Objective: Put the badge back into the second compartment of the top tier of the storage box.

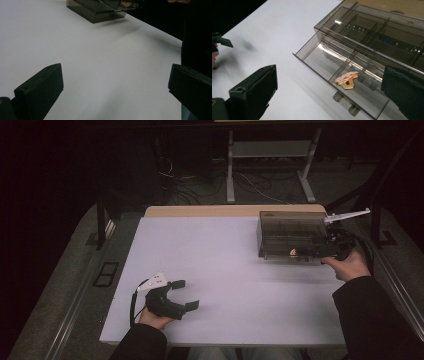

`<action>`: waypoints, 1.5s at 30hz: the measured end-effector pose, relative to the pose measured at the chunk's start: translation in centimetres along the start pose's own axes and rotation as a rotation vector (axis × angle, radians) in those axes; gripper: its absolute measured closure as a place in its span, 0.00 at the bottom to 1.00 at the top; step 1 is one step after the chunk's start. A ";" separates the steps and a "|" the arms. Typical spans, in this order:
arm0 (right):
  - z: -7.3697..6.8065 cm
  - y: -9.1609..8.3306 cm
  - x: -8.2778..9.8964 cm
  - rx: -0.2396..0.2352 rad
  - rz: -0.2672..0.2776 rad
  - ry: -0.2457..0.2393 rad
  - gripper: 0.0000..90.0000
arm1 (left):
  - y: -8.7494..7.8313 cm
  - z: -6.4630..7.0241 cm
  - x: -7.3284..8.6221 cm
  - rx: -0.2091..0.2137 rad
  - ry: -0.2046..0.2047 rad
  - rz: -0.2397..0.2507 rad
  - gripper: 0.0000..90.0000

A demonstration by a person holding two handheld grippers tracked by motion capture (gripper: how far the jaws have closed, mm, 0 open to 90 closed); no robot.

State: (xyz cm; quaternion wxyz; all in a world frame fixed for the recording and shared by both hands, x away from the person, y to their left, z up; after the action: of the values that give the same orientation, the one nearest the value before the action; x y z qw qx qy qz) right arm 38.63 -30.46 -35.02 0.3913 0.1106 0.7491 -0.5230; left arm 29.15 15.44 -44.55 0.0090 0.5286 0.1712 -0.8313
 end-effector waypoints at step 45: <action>-4.6 -0.5 6.9 -0.098 0.061 -0.055 0.00 | 0.0 0.0 0.0 0.003 0.000 0.000 0.00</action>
State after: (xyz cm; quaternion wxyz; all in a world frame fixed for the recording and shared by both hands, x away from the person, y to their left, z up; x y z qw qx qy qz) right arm 31.58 -28.35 -38.81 0.4324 0.0996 0.7590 -0.4764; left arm 29.11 15.40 -44.55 0.0083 0.5289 0.1698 -0.8315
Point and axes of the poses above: each handheld gripper's, and its own axes: y roughly forward along the jaws, x roughly out of its underside, z roughly to its right, the point moved 3 cm from there along y, roughly forward along the jaws, and after that the axes turned 13 degrees about x, right-handed, at the moved point
